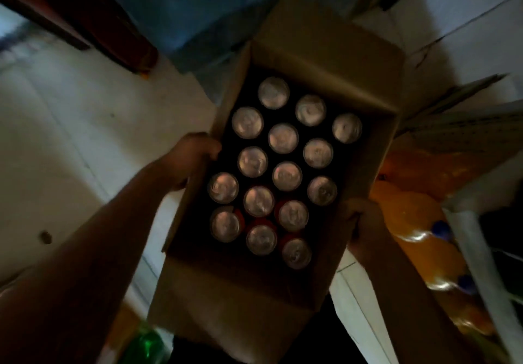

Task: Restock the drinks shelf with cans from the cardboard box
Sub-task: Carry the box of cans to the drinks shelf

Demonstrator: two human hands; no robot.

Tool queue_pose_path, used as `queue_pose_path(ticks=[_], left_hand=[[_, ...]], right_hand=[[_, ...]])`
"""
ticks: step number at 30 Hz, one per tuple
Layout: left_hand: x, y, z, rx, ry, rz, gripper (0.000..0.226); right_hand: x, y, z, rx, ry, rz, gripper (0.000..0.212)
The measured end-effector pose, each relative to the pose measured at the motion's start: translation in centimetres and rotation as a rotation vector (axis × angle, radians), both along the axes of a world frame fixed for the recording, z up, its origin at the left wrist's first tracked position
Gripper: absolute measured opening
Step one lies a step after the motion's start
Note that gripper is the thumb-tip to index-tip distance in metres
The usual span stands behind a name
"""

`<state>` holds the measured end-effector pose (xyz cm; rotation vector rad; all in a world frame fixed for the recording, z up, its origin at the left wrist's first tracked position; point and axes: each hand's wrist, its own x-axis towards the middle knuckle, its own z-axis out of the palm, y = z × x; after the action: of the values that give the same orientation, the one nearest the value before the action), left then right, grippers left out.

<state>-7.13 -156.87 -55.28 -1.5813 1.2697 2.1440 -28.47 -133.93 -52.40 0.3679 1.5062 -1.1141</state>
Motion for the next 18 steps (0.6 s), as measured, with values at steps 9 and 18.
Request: queue_pose_path(ticks=[9, 18], left_hand=[[8.4, 9.3, 18.8, -0.032, 0.028, 0.301, 0.076], [16.2, 25.5, 25.7, -0.006, 0.077, 0.611, 0.006]], right_hand=[[7.0, 5.8, 16.1, 0.089, -0.007, 0.198, 0.030], [13.6, 14.5, 22.6, 0.063, 0.098, 0.444, 0.008]])
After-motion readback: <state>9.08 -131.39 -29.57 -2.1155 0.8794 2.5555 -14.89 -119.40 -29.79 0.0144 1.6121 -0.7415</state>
